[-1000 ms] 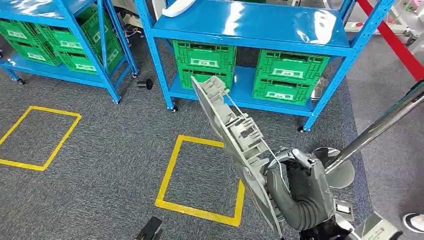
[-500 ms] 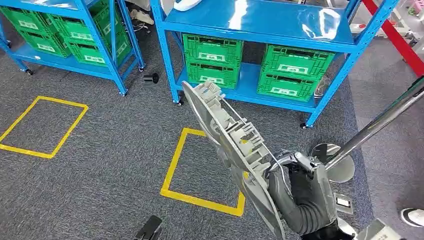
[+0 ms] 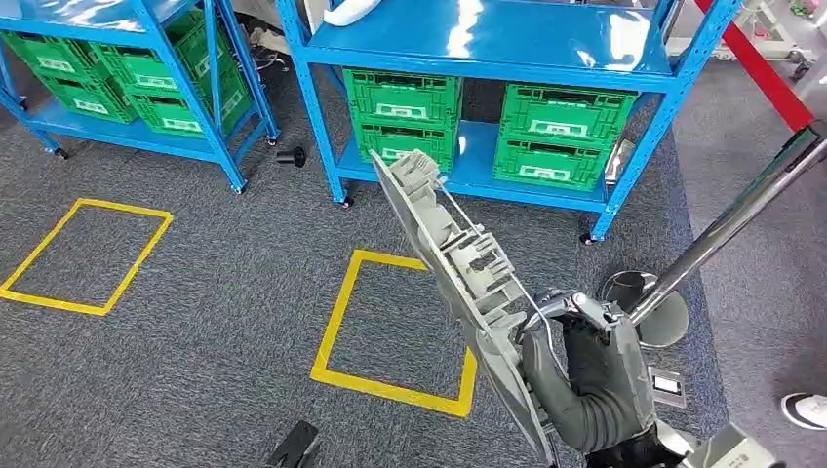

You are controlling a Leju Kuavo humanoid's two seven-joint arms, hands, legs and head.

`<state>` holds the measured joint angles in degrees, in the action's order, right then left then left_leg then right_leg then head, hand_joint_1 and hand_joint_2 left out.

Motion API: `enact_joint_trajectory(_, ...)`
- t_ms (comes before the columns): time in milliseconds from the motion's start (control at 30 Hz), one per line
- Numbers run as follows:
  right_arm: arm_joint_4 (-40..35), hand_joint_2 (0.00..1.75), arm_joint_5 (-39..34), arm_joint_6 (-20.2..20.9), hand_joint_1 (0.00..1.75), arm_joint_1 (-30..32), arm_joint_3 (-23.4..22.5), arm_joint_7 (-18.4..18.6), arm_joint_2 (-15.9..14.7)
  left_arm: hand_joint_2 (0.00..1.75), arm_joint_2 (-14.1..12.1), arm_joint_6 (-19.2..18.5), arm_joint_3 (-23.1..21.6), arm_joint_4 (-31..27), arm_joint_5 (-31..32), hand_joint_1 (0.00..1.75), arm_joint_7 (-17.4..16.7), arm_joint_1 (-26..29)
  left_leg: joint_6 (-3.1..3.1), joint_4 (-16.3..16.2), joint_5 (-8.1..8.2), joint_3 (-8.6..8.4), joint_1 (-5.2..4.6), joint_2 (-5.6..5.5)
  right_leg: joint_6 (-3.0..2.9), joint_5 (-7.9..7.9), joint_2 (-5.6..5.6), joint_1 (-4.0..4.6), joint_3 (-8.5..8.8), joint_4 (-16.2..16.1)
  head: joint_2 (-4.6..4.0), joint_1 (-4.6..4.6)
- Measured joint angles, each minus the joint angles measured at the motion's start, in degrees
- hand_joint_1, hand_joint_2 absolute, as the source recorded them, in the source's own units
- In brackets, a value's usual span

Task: Take the parts from the cabinet and place them on the table.

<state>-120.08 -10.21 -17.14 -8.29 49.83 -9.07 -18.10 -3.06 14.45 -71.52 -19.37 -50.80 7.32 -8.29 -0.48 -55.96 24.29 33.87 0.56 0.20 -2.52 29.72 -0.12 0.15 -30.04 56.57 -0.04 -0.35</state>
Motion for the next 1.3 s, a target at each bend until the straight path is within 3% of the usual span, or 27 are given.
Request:
enact_joint_trajectory(100,0.02,1.75,0.42,-0.09,1.75,-0.1,-0.02,-0.02,0.0,1.75,0.02,-0.02,-0.13,0.0,-0.07,0.0,0.04,-0.02,-0.07,-0.07,0.18,0.17,-0.05,0.0,0.04,0.03,-0.03,-0.12,-0.04,-0.14,0.0,0.02)
enact_joint_trajectory(167,-0.02,1.75,0.94,-0.2,1.75,-0.16,-0.04,-0.13,0.02,1.75,-0.13,0.0,-0.13,-0.07,-0.2,0.0,0.28,0.0,1.35,1.27,-0.09,-0.48,-0.34,-0.13,0.74,-0.4,-0.38,-0.23,0.8,-1.55,0.0,-0.28)
enact_joint_trajectory(200,-0.04,1.75,1.05,-0.26,1.75,-0.1,-0.07,-0.18,0.0,1.75,-0.02,0.04,-0.13,-0.11,-0.24,0.0,0.42,0.12,0.88,3.62,-1.06,-1.95,0.59,-0.19,0.66,-0.05,-0.29,-0.26,1.11,-1.44,0.0,-0.68)
enact_joint_trajectory(233,-0.04,1.75,1.11,-0.28,1.75,-0.29,-0.04,-0.26,-0.02,1.75,0.05,0.07,-0.13,-0.11,-0.24,0.0,0.55,0.06,0.93,4.45,-1.31,-2.49,0.63,-0.48,0.99,1.09,-0.15,-0.15,0.27,0.0,0.0,-0.33)
enact_joint_trajectory(333,0.0,1.75,1.14,-0.31,1.75,-0.32,0.0,-0.31,-0.02,1.75,0.0,0.13,-0.11,-0.11,-0.31,0.0,0.63,0.21,0.55,4.34,-1.12,-2.43,1.06,-1.06,2.17,6.74,0.07,-1.17,-6.47,12.42,0.0,0.24)
enact_joint_trajectory(367,0.02,1.75,1.14,-0.31,1.75,-0.3,0.02,-0.31,-0.02,1.75,0.0,0.13,-0.11,-0.11,-0.43,0.0,0.76,0.38,0.19,4.09,-0.9,-2.39,1.35,-1.41,2.65,6.87,0.1,-1.58,-8.09,14.95,0.0,0.26)
enact_joint_trajectory(400,0.07,1.75,1.14,-0.13,1.75,-0.3,0.07,-0.26,-0.02,1.75,0.02,0.15,-0.11,-0.11,-0.77,0.0,1.14,0.58,-0.3,3.69,-0.59,-2.37,1.77,-1.96,3.18,5.41,0.09,-1.91,-8.11,14.46,0.0,0.26)
enact_joint_trajectory(433,0.09,1.75,1.11,0.13,1.75,-0.31,0.2,-0.17,-0.02,1.75,0.02,0.2,-0.11,-0.11,-1.31,0.0,1.7,0.78,-0.92,3.02,-0.18,-2.3,2.31,-2.55,3.74,2.81,0.11,-2.3,-6.85,11.38,0.0,0.28)
enact_joint_trajectory(467,0.09,1.75,1.11,0.35,1.75,-0.35,0.31,-0.15,0.02,1.75,0.07,0.2,-0.11,-0.11,-1.62,0.0,2.21,1.0,-1.65,2.09,0.38,-2.17,2.96,-3.23,4.35,-0.17,0.31,-2.86,-4.62,6.52,0.0,0.31)
enact_joint_trajectory(500,0.13,1.75,1.09,0.77,1.75,-0.47,0.5,-0.13,0.09,1.75,0.05,0.15,-0.07,-0.09,-2.08,0.0,2.68,1.19,-2.48,0.86,1.12,-1.81,3.32,-3.8,5.17,-2.15,1.42,-3.6,-2.58,1.82,0.0,0.41)
enact_joint_trajectory(533,0.46,1.75,1.0,1.09,1.75,-0.76,0.72,-0.09,0.24,1.75,-0.2,0.13,0.02,-0.02,-2.38,0.0,3.04,1.44,-3.31,-0.04,1.61,-0.89,3.32,-4.23,5.85,-0.12,4.26,-3.28,-2.44,2.63,0.0,0.92)
enact_joint_trajectory(567,0.57,1.75,1.01,1.36,1.75,-0.94,0.87,-0.07,0.53,1.75,-0.39,0.07,0.07,0.02,-2.51,0.0,3.15,1.5,-3.62,-1.4,1.93,-0.36,3.29,-4.6,4.28,-0.24,3.91,-3.58,-3.16,2.71,0.0,1.6)
enact_joint_trajectory(633,0.79,1.75,0.98,1.74,1.75,-0.91,1.18,0.09,0.83,1.75,-0.35,0.0,0.11,0.02,-2.67,0.0,3.47,2.15,-3.99,-0.97,1.43,0.03,3.12,-5.28,3.07,0.17,2.77,-3.25,-3.57,3.86,0.0,0.28)
enact_joint_trajectory(700,1.16,1.75,1.05,2.06,1.75,-1.31,1.53,0.24,1.07,1.75,-0.28,-0.09,0.09,0.02,-2.64,0.0,3.48,2.49,-4.38,-1.05,1.68,0.59,3.44,-5.26,1.88,0.3,1.61,-3.26,-3.5,3.79,0.0,-0.11)
enact_joint_trajectory(733,1.29,1.75,1.16,2.12,1.75,-1.47,1.64,0.28,1.27,1.75,-0.26,-0.09,0.09,0.02,-2.64,0.0,3.5,2.57,-4.12,-2.76,2.73,1.21,3.1,-3.08,1.53,0.31,1.09,-3.06,-3.29,3.79,0.0,-0.55)
enact_joint_trajectory(767,1.38,1.75,1.42,2.23,1.75,-1.64,1.73,0.31,1.47,1.75,-0.26,-0.09,0.11,0.04,-2.64,0.0,3.54,2.46,-3.73,-6.96,4.89,2.99,2.67,-1.57,1.25,0.46,0.33,-2.74,-3.11,3.73,0.0,-1.14)
enact_joint_trajectory(833,1.57,1.75,1.68,2.43,1.75,-1.83,1.88,0.41,1.62,1.75,-0.26,-0.09,0.13,0.09,-2.64,0.0,3.61,2.33,-3.11,-15.52,8.14,6.89,2.08,-1.09,0.79,0.74,-1.08,-2.08,-2.89,3.74,0.0,-1.77)
enact_joint_trajectory(867,1.68,1.75,1.88,2.54,1.75,-1.84,1.97,0.5,1.64,1.75,-0.26,-0.09,0.11,0.13,-2.64,0.0,3.67,2.4,-2.65,-18.12,8.48,8.21,1.77,-1.08,0.53,0.91,-1.79,-1.67,-2.76,3.74,0.0,-2.03)
enact_joint_trajectory(933,1.88,1.75,2.01,2.69,1.75,-1.84,2.12,0.61,1.79,1.75,-0.26,-0.07,0.11,0.26,-2.64,0.0,3.78,2.61,-1.34,-16.05,5.75,7.42,0.98,-1.01,0.26,1.35,-2.83,-0.91,-2.36,3.73,0.0,-2.43)
enact_joint_trajectory(1000,1.9,1.75,2.08,2.75,1.75,-1.99,2.34,0.66,2.01,1.75,-0.26,-0.04,0.13,0.31,-2.6,0.0,3.96,2.6,0.75,-7.34,0.8,3.57,-0.4,0.13,0.11,1.93,-3.95,-0.21,-1.52,3.64,0.0,-2.8)
enact_joint_trajectory(1033,1.9,1.75,2.1,2.82,1.75,-1.99,2.4,0.7,2.12,1.75,-0.31,-0.04,0.11,0.35,-2.6,0.0,3.94,2.5,1.87,-6.58,1.95,2.95,-0.9,2.66,0.19,2.07,-4.58,-0.16,-1.14,3.07,0.02,-2.56)
enact_joint_trajectory(1067,1.92,1.75,2.12,2.84,1.75,-2.07,2.47,0.66,2.12,1.75,-0.26,-0.02,0.13,0.42,-2.6,0.0,4.02,2.43,2.24,-5.84,1.22,2.28,-1.82,4.03,0.5,2.13,-5.13,0.28,-0.92,3.09,0.0,-2.2)
enact_joint_trajectory(1167,1.92,1.75,2.19,2.91,1.75,-2.18,2.56,0.7,2.27,1.75,-0.33,-0.04,0.11,0.52,-2.58,0.0,3.91,2.61,2.55,-4.53,1.7,2.13,-1.96,2.61,0.97,2.01,-7.02,0.26,-0.73,2.41,0.0,-2.73)
enact_joint_trajectory(1200,1.9,1.75,2.21,2.93,1.75,-2.26,2.56,0.7,2.38,1.75,-0.28,-0.07,0.11,0.52,-2.56,0.0,3.87,2.64,2.46,-2.02,2.1,0.7,-1.09,1.66,1.53,2.65,-6.87,0.24,-0.61,2.32,0.0,-2.84)
enact_joint_trajectory(1233,1.95,1.75,2.23,2.99,1.75,-2.34,2.58,0.79,2.38,1.75,-0.24,-0.07,0.13,0.52,-2.58,0.0,3.83,2.55,1.94,-1.68,1.83,0.59,-0.91,0.96,1.78,3.18,-3.72,-0.06,-0.97,3.26,0.02,-2.51)
enact_joint_trajectory(1267,1.95,1.75,2.27,3.08,1.75,-2.37,2.62,0.77,2.36,1.75,-0.24,-0.02,0.13,0.52,-2.62,0.0,3.76,2.37,2.02,-1.53,1.72,0.63,-0.8,0.35,1.85,4.43,-1.58,-0.28,-2.32,5.67,0.0,-2.19)
enact_joint_trajectory(1300,1.97,1.75,2.29,3.1,1.75,-2.32,2.62,0.81,2.36,1.75,-0.24,-0.07,0.13,0.52,-2.64,0.0,3.61,2.2,2.02,-1.56,1.73,0.72,-0.72,-0.53,1.93,6.38,-0.46,-0.46,-4.66,10.18,0.0,-1.88)
